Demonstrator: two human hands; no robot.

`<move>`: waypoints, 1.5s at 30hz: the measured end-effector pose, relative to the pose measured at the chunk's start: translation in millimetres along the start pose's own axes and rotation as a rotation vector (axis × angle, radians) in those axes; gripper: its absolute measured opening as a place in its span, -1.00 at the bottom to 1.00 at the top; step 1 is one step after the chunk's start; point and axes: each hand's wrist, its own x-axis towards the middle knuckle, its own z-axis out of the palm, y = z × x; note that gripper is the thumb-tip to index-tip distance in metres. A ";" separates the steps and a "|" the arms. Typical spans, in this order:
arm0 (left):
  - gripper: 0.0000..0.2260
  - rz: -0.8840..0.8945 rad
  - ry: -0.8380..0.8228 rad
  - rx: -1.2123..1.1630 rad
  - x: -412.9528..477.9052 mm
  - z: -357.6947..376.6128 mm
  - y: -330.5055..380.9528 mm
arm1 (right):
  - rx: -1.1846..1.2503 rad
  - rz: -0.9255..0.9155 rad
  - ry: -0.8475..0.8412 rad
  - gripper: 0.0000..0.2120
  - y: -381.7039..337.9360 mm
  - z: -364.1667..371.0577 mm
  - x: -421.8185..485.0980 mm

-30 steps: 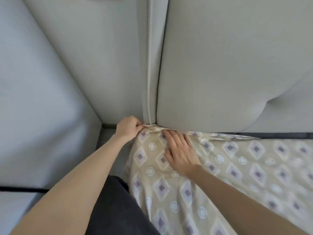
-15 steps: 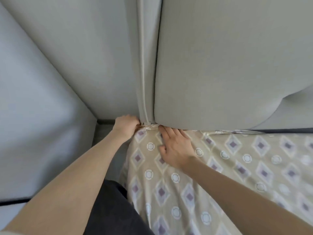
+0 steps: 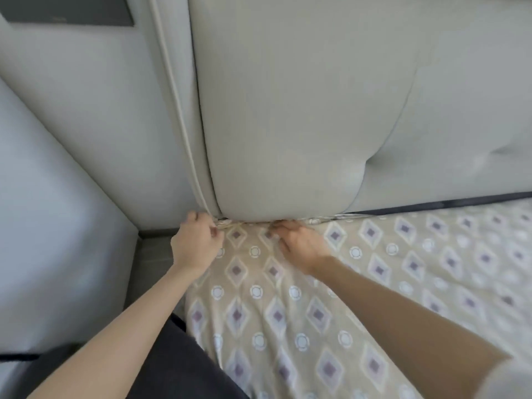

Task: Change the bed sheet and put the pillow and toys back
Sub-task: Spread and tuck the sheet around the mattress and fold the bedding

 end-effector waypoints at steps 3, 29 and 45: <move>-0.88 0.078 -0.087 -0.040 -18.9 3.6 24.7 | -0.047 0.162 0.202 -0.76 26.0 -16.0 -20.3; -0.72 0.757 -0.573 0.017 -48.4 68.0 178.4 | -0.171 0.612 -0.433 -0.56 161.4 -103.6 -51.8; -0.66 0.793 -0.628 0.110 -43.1 70.9 179.8 | -0.276 0.555 -0.087 -0.75 174.9 -100.5 -58.5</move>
